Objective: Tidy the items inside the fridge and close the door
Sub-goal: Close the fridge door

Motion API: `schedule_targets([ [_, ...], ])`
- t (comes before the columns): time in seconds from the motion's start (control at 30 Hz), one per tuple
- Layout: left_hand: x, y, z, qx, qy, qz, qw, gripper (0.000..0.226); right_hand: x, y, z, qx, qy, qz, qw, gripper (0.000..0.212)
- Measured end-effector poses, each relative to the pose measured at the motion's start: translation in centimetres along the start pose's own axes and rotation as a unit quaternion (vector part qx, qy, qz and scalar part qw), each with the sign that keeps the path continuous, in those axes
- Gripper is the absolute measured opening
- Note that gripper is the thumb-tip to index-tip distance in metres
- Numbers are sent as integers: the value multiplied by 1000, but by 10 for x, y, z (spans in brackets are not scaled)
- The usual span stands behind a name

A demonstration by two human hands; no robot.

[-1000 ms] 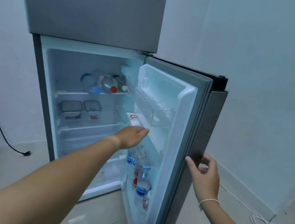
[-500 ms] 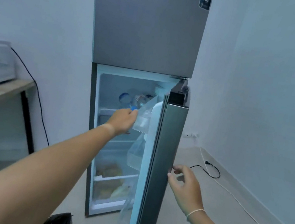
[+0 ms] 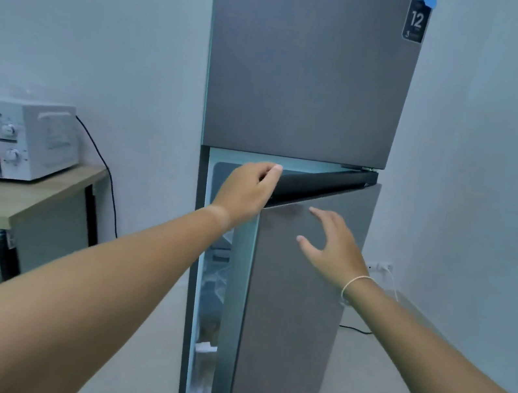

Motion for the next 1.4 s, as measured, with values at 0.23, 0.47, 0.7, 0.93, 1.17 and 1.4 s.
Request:
schedule_targets([
  [0.23, 27, 2, -56, 114, -39, 54, 991, 27, 104, -11, 15, -139, 73, -37, 987, 55],
  [0.47, 54, 13, -98, 327, -143, 106, 928, 40, 148, -45, 26, -117, 102, -27, 987, 51],
  [0.7, 69, 16, -109, 535, -321, -3, 781, 47, 165, -51, 21, -110, 94, -48, 988, 54],
  [0.93, 69, 9, -127, 555, -282, -44, 781, 59, 175, -61, 16, -92, 72, -52, 992, 56],
  [1.17, 73, 0, -147, 591, -223, -55, 774, 85, 188, -80, 19, -88, 84, -10, 992, 57],
  [1.4, 77, -9, -167, 605, -169, -59, 776, 107, 198, -94, 19, -107, 94, 20, 990, 58],
])
Point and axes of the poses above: each hand's wrist, its own x-axis towards the middle knuckle, its own y-axis out of the back of the hand, z = x × y, the point moved 1 cm from there along x, towards the middle knuckle, and after that the axes turned 2 degrees about -y, right-handed, at the moved point
